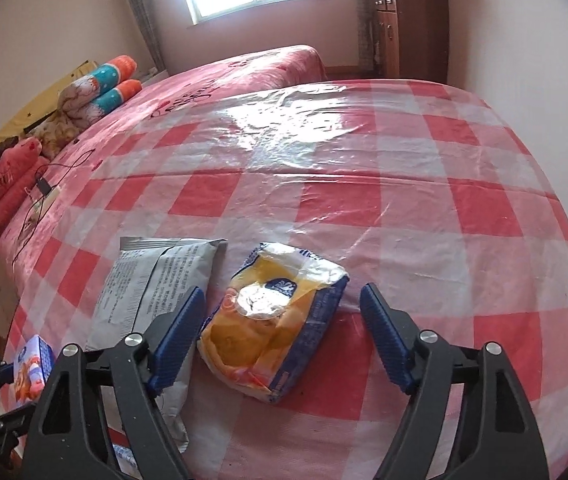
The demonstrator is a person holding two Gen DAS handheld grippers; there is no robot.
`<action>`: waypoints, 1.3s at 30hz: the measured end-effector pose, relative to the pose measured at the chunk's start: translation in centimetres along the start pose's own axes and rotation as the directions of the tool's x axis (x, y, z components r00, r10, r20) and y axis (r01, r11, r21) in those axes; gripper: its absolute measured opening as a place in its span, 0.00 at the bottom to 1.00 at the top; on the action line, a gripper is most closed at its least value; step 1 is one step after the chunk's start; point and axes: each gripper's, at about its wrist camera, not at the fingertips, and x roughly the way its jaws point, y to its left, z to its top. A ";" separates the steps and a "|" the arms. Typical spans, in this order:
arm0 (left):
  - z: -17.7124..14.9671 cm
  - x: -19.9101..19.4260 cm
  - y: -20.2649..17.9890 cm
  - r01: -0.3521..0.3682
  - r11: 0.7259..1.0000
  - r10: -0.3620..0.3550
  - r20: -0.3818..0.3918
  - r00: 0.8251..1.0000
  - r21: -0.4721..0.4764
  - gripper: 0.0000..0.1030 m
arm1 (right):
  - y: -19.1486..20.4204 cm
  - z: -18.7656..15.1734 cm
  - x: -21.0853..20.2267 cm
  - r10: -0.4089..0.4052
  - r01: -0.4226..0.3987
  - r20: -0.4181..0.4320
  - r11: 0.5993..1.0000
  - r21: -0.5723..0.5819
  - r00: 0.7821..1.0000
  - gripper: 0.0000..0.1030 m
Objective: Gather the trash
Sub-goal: 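Close the right tool on the yellow-blue snack bag and lift it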
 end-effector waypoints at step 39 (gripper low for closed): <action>-1.0 -0.5 -0.7 -0.008 1.000 0.008 -0.004 1.000 0.014 0.72 | 1.0 -2.3 -3.3 -0.045 0.048 0.025 0.991 -0.121 0.999 0.42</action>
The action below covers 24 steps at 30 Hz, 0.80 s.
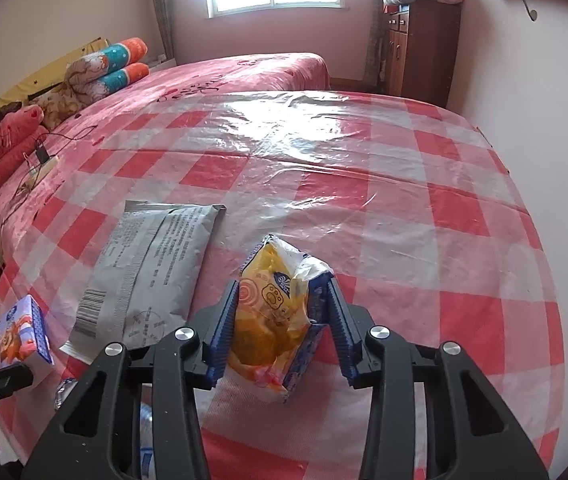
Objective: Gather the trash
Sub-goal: 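Close the right tool on the yellow-blue snack bag and lift it, then carry the carton and snack bag over the orange bucket and open both tools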
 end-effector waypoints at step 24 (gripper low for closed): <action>-1.6 -4.6 0.8 -0.008 1.000 0.010 0.083 0.996 -0.022 0.72 | 4.2 -0.2 -7.0 0.143 -0.144 0.109 0.990 0.002 0.984 0.42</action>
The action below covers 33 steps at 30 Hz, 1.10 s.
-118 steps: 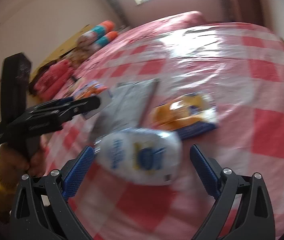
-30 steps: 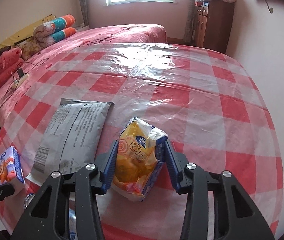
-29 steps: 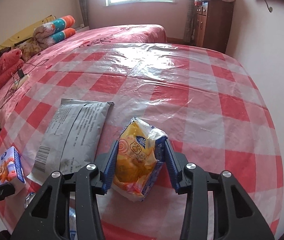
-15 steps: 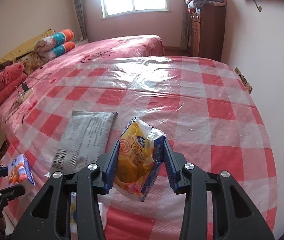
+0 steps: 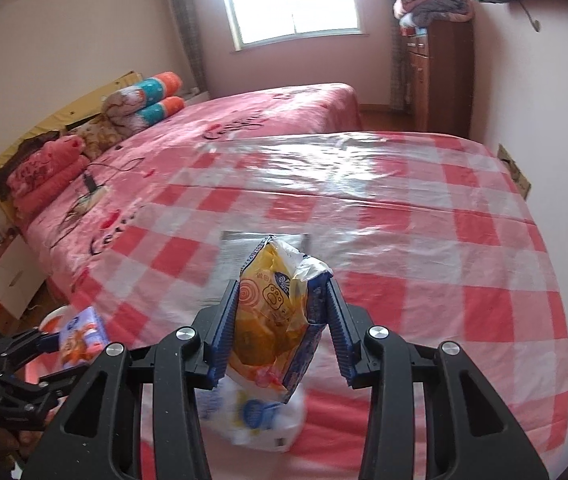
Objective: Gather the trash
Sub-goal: 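Carry the carton and snack bag over the orange bucket and open both tools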
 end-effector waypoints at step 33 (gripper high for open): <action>-10.1 -11.2 17.2 -0.362 0.870 0.369 -0.044 0.928 -0.334 0.72 | 32.3 -4.6 4.9 0.505 -0.611 -0.350 0.703 -0.364 0.789 0.44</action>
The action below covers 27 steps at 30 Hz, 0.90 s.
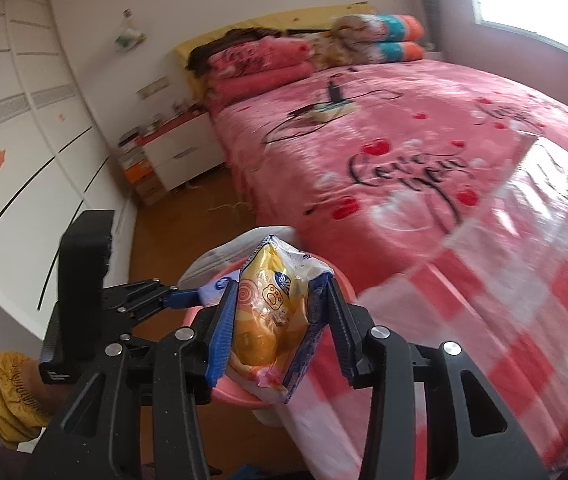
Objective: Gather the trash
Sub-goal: 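Carry the carton and snack bag over the orange bucket and open both tools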
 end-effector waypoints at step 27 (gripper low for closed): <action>0.9 1.1 -0.6 0.007 0.999 -0.008 -0.027 1.000 -0.036 0.83 | -6.8 -3.8 -4.3 -0.114 0.084 0.110 0.966 0.243 0.987 0.92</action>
